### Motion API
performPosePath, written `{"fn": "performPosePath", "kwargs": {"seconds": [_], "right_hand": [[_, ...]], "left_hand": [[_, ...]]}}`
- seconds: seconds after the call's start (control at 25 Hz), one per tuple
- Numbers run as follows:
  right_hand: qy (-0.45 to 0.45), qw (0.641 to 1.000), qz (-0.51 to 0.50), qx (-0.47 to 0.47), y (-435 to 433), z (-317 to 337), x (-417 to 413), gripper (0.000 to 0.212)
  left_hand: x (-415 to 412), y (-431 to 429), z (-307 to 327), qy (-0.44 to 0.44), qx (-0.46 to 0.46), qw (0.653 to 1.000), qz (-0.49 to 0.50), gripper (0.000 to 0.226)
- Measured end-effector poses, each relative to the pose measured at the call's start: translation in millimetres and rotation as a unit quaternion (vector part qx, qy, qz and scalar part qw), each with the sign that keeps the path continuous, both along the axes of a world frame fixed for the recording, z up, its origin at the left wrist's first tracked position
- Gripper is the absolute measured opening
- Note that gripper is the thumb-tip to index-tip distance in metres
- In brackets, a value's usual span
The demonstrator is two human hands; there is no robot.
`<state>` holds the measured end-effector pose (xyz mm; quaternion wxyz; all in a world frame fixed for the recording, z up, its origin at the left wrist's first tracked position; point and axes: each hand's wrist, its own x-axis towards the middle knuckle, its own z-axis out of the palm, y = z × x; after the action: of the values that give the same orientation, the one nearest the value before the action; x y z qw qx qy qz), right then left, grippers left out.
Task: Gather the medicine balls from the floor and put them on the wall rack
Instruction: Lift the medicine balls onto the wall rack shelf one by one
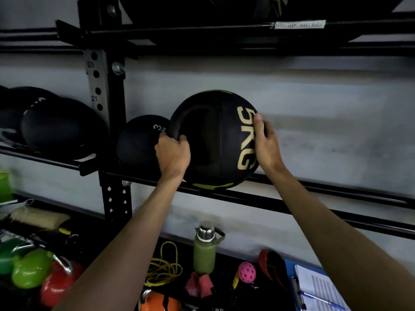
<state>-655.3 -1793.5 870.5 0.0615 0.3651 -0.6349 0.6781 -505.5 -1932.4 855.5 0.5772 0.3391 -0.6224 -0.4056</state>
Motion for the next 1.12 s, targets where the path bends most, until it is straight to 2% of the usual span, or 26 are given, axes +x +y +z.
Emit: {"fn": "performPosePath", "kwargs": {"seconds": [0.12, 0.28, 0.52, 0.68, 0.8, 0.92, 1.04, 1.12], "right_hand": [[-0.061, 0.998, -0.009, 0.022, -1, -5, -27, 0.065], [-0.143, 0.989, 0.009, 0.043, -7, -18, -48, 0.062], [-0.13, 0.991, 0.001, 0.022, -17, -22, -61, 0.058], [-0.121, 0.992, -0.015, 0.043, -1, -38, -54, 0.053], [-0.061, 0.989, -0.066, 0.122, 40, -68, -44, 0.037], [0.07, 0.97, -0.126, 0.196, 91, -93, -23, 0.024], [0.179, 0.94, -0.15, 0.247, 157, -126, 3, 0.027], [0.2, 0.921, -0.174, 0.285, 207, -155, 13, 0.031]], "left_hand": [[-14, 17, 8, -0.016, -0.027, 1.0, -0.005, 0.029], [-40, 25, 17, -0.039, -0.036, 0.999, 0.005, 0.041], [-55, 15, 11, -0.016, -0.046, 0.998, 0.046, 0.039], [-54, 16, 12, -0.016, -0.088, 0.996, 0.018, 0.049], [-51, 29, -3, -0.083, -0.21, 0.971, 0.074, 0.055], [-43, 67, -35, -0.12, -0.32, 0.933, 0.117, 0.049], [-39, 134, -76, -0.114, -0.388, 0.914, 0.034, 0.035], [-41, 184, -109, -0.116, -0.377, 0.918, -0.051, 0.023]]}}
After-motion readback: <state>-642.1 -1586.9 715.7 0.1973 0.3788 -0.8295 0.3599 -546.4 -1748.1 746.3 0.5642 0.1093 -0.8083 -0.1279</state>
